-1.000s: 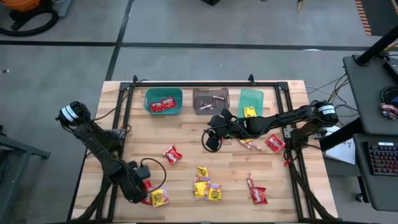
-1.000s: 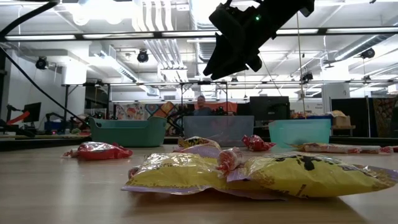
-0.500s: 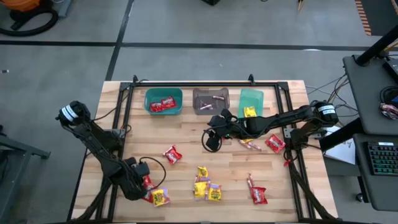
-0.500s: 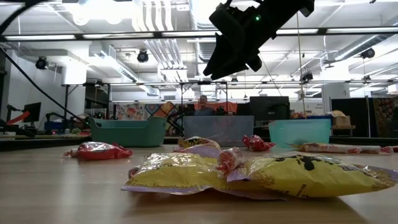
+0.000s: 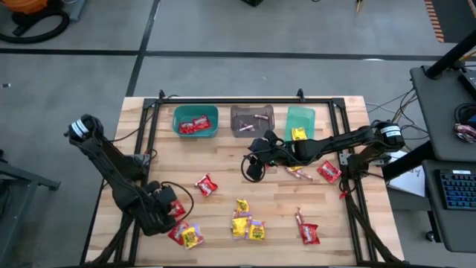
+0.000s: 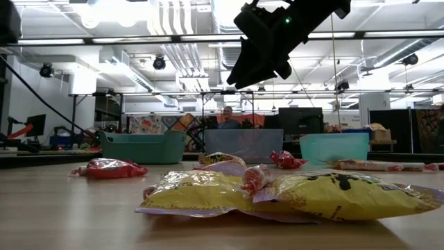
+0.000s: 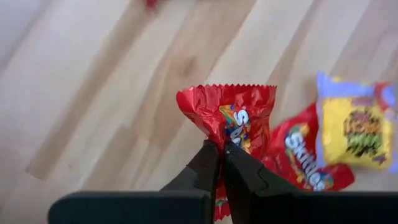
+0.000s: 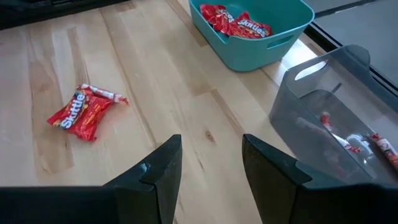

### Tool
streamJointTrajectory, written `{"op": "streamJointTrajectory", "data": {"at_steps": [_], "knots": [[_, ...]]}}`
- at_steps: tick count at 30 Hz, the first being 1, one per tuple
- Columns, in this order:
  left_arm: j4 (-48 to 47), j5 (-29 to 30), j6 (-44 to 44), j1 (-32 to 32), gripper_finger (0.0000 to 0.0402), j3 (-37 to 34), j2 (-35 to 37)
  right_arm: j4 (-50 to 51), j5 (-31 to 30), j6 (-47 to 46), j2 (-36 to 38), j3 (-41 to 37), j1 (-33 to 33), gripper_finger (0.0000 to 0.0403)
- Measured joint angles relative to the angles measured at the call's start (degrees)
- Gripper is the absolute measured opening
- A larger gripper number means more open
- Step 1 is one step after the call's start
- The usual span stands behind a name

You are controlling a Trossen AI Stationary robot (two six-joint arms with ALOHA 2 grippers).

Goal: Sort candy
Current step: Put the red candy into the green bin

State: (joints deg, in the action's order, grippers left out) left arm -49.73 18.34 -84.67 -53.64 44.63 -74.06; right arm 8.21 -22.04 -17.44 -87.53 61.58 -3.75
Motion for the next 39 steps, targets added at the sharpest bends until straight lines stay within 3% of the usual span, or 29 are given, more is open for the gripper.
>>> {"op": "streamJointTrajectory", "data": {"at_steps": [5, 9, 13, 28, 39], "knots": [[-4.9, 6.8, 0.1, 0.8, 0.0, 1.5, 2.8, -0.1, 0.0, 0.6, 0.0, 0.0, 0.0, 0.016], [-8.5, 16.5, 0.4, 2.7, 0.0, 2.8, 4.9, -0.2, 0.0, 1.1, 0.0, 0.0, 0.0, 0.016], [-8.6, 21.8, 7.1, 6.0, 0.0, 3.9, 6.7, -0.2, 0.0, 1.1, 0.0, 0.0, 0.0, 0.016], [-7.8, 22.7, 35.3, 24.4, 0.0, 8.6, 11.7, 0.0, 0.0, -0.3, 0.0, 0.0, -0.9, 0.016], [-4.3, 22.6, 64.9, 47.9, 0.0, 10.0, 13.7, 0.1, 0.0, -0.6, 0.1, 0.0, -1.4, 0.016]]}}
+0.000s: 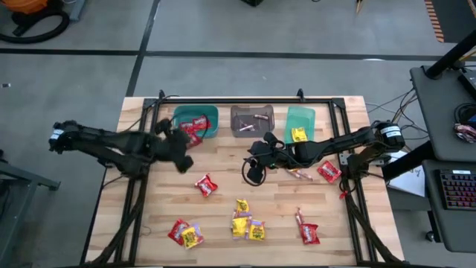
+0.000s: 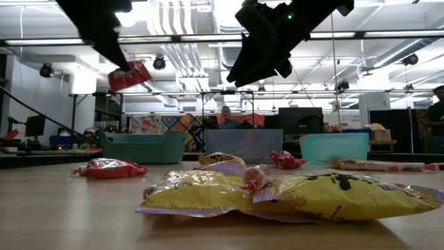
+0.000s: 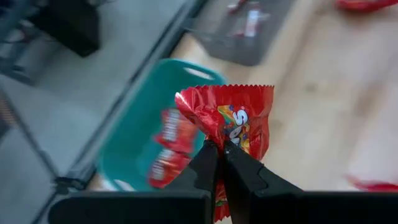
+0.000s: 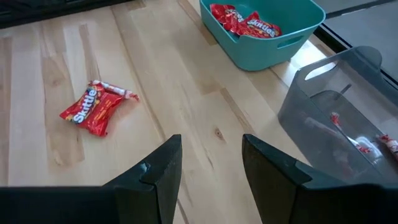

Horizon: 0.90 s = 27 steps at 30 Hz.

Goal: Sort candy
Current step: Put the red candy into the green bin

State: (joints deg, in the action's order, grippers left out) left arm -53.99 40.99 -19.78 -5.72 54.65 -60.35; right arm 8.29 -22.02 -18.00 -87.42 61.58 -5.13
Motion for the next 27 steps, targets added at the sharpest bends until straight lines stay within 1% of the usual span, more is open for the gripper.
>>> {"op": "streamJointTrajectory", "data": {"at_steps": [3, 5, 6, 8, 10, 11, 14, 16, 19, 23, 27], "knots": [[6.5, -0.9, 10.1, 8.8, 0.0, -0.4, -0.9, 0.0, 0.0, 0.0, 0.0, 0.0, 0.0, 0.016], [12.3, -4.9, 16.5, 16.3, 0.0, -1.4, -1.7, 0.0, 0.0, -0.2, 0.0, 0.0, 0.0, 0.016], [15.5, -8.8, 18.9, 20.4, 0.0, -2.0, -2.4, 0.0, 0.0, -0.2, 0.0, 0.0, 0.0, 0.016], [20.5, -19.5, 22.1, 29.2, 0.0, -3.0, -4.3, 0.1, 0.0, 0.0, -0.1, 0.0, 0.0, 0.016], [22.8, -29.2, 22.7, 37.3, 0.0, -3.6, -7.1, 0.2, 0.0, 0.0, -0.4, 0.0, 0.1, 0.016], [23.0, -32.0, 22.4, 41.1, 0.0, -3.7, -8.9, 0.4, 0.0, 0.0, -0.4, 0.0, 0.1, 0.016], [22.3, -37.2, 19.8, 49.9, 0.0, -3.7, -13.9, 0.5, 0.0, 0.0, -0.4, 0.0, 0.1, 0.016], [22.3, -39.1, 18.5, 53.3, 0.0, -3.7, -17.1, 0.5, 0.0, 0.0, -0.4, 0.0, -0.1, 0.016], [22.0, -39.4, 18.4, 55.5, 0.0001, -3.8, -20.7, 0.5, 0.0, 0.0, -0.4, 0.0, -0.3, 0.016], [22.1, -37.6, 19.7, 55.2, 0.0013, -3.8, -23.4, 1.0, 0.0, -0.9, -0.4, 0.0, -0.3, 0.016], [21.3, -35.6, 20.9, 54.6, 0.0037, -3.8, -24.3, 1.8, 0.0, -1.5, -0.4, 0.0, -0.3, 0.016]]}}
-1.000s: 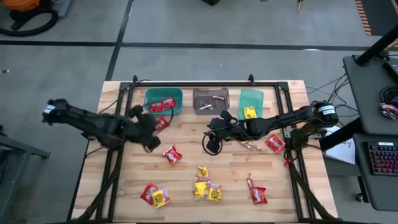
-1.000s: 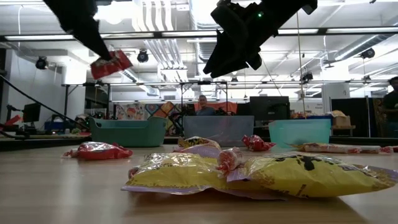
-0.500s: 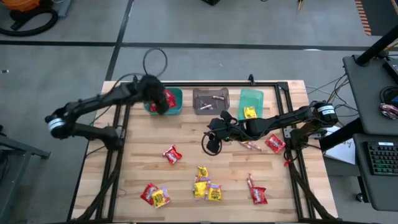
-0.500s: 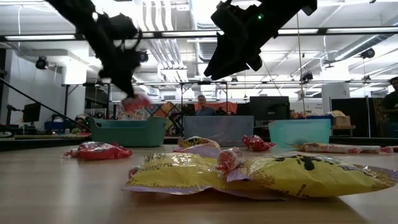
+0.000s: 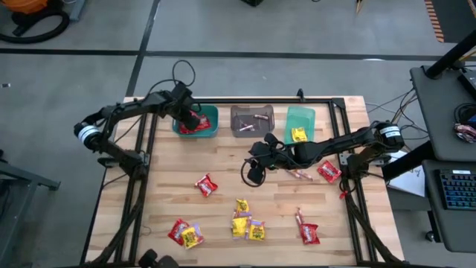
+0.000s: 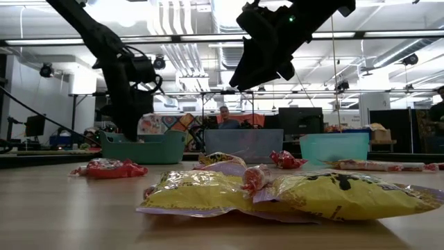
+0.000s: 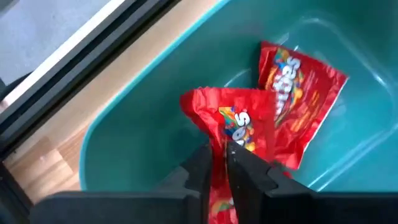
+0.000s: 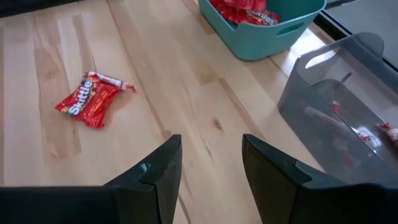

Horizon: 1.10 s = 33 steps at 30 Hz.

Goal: Sort candy
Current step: Put the red candy into the green bin, then put the white candy into the black bin

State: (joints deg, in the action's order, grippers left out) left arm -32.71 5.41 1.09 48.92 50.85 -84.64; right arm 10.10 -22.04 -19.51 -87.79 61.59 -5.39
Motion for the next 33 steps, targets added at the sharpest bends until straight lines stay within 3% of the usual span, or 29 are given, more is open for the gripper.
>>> {"op": "streamJointTrajectory", "data": {"at_steps": [9, 18, 23, 29, 33], "knots": [[-2.1, 0.1, 0.8, 0.0, 0.0093, 0.0, 3.5, 0.1, 0.0, -1.0, 0.0, 0.0, 0.0, 0.016], [-3.3, 0.1, -3.1, -3.3, 0.01, 0.0, 15.9, 0.3, 0.2, -4.7, 0.6, 0.0, 0.0, 0.016], [-1.1, 0.1, -6.2, -11.5, 0.01, -0.1, 23.2, 0.4, 3.8, -8.3, 0.9, 0.0, 0.0, 0.016], [9.0, -0.1, -7.7, -25.9, 0.01, -4.5, 29.3, 1.4, 14.9, -15.4, 1.0, 0.0, 0.0, 0.016], [16.0, 0.0, -7.9, -35.1, 0.01, -7.8, 31.6, 8.2, 22.1, -21.9, 1.0, 0.1, -0.5, 0.016]]}}
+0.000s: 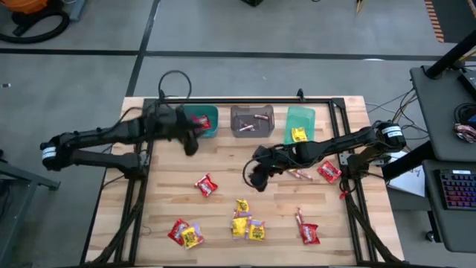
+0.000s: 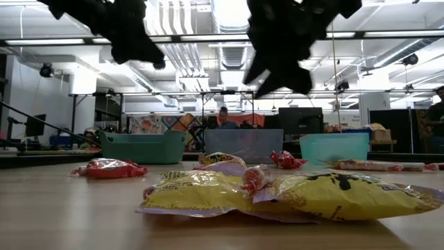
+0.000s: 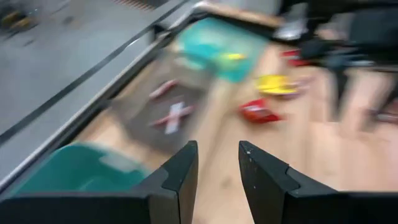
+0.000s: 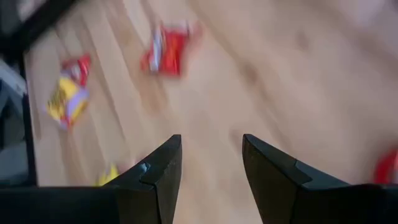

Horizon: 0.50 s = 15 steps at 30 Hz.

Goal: Sort candy
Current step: Put the white candy into the black bin

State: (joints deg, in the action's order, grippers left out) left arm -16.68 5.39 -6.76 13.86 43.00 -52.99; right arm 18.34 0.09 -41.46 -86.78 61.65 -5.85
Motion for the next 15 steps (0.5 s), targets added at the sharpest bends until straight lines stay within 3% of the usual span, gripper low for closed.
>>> {"op": "streamJointTrajectory", "data": {"at_steps": [6, 10, 13, 15], "knots": [[3.4, 3.7, -0.8, -8.9, 0.01, -1.2, 0.6, 23.5, 4.1, -11.8, 0.0, 0.3, -1.8, 0.0157], [3.4, 7.7, -0.5, -10.8, 0.01, -0.9, 0.5, 41.5, 1.2, -14.5, 0.1, 0.4, -2.1, 0.0147], [3.8, 8.8, -0.3, -10.8, 0.01, -0.9, 0.4, 45.9, -5.4, -13.7, 0.1, -0.6, -1.7, 0.0141], [3.9, 9.4, -0.3, -10.8, 0.01, -0.9, 0.4, 43.9, -5.7, -11.8, 0.1, -1.7, -0.8, 0.0139]]}}
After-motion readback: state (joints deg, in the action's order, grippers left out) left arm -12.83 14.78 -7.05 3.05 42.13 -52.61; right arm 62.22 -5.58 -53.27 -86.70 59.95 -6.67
